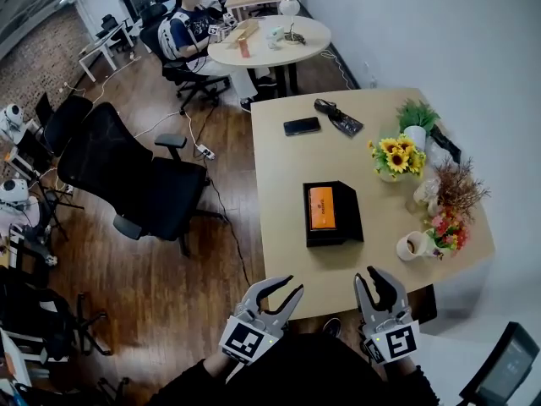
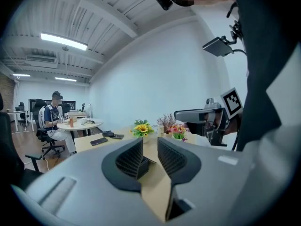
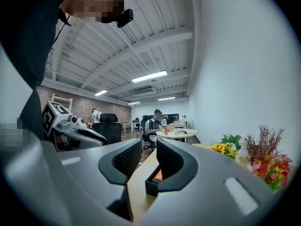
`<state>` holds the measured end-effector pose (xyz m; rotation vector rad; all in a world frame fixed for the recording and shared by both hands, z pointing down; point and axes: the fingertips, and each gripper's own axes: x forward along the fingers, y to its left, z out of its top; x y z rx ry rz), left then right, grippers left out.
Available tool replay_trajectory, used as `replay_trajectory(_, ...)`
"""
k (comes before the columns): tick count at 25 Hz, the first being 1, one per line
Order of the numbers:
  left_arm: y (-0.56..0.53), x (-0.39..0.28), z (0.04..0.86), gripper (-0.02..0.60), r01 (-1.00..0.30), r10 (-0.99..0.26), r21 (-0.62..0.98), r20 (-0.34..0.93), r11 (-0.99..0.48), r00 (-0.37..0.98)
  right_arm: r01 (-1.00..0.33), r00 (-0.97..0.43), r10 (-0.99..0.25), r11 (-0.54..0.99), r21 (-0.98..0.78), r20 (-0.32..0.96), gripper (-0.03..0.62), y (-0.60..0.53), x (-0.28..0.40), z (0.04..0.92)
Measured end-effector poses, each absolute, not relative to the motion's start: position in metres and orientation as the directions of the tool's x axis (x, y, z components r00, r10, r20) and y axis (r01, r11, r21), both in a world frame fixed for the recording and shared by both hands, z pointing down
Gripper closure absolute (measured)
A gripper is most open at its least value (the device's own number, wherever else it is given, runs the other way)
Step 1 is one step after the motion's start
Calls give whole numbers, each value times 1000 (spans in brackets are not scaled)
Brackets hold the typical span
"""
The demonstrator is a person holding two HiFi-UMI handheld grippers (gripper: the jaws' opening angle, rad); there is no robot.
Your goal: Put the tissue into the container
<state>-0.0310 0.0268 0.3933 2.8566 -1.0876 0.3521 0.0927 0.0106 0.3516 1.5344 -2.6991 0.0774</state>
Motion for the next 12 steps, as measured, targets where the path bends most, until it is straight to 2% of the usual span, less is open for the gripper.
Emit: replay_trajectory(12,27,-21,397,503,-661,-647,-33,249,-750,721,-858,-513,-856,512,-31,61,499,12,99,359)
